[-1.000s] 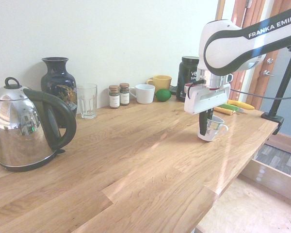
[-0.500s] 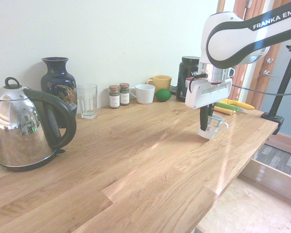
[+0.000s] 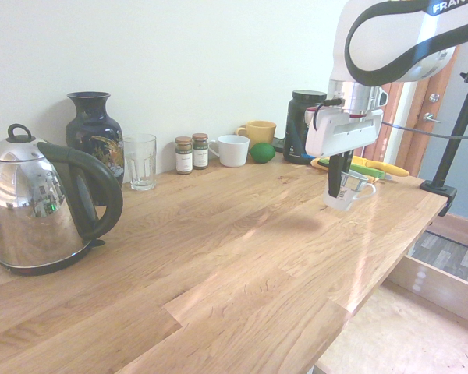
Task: Put mug in the drawer
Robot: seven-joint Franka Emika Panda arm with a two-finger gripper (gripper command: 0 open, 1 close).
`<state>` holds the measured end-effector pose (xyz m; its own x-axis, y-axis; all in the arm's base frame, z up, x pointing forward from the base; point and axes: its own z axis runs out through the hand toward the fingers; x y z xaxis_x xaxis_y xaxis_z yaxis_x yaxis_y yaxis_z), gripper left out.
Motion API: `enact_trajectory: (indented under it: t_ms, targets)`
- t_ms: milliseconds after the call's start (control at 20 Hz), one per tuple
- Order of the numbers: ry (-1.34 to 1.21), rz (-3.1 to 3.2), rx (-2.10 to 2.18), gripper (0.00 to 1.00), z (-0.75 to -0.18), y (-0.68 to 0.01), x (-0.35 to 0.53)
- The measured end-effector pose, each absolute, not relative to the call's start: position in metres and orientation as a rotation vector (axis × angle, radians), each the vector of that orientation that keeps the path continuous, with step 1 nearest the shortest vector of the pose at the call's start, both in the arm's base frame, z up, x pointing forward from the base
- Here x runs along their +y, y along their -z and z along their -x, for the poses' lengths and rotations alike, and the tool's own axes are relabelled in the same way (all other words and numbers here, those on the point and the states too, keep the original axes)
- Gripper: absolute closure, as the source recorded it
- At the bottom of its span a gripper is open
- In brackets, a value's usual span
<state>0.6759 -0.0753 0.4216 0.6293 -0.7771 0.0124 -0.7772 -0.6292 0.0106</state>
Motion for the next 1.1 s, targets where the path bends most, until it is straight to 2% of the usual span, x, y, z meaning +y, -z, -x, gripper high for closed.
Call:
enact_trajectory:
  t_ms: [350,1100]
  targets:
    - [-0.005,-2.832,-1.343,1.00,-0.622,-0.442,-0.073]
    - [0.001,-2.837,-1.323,1.00,-0.509,-0.432,-0.070]
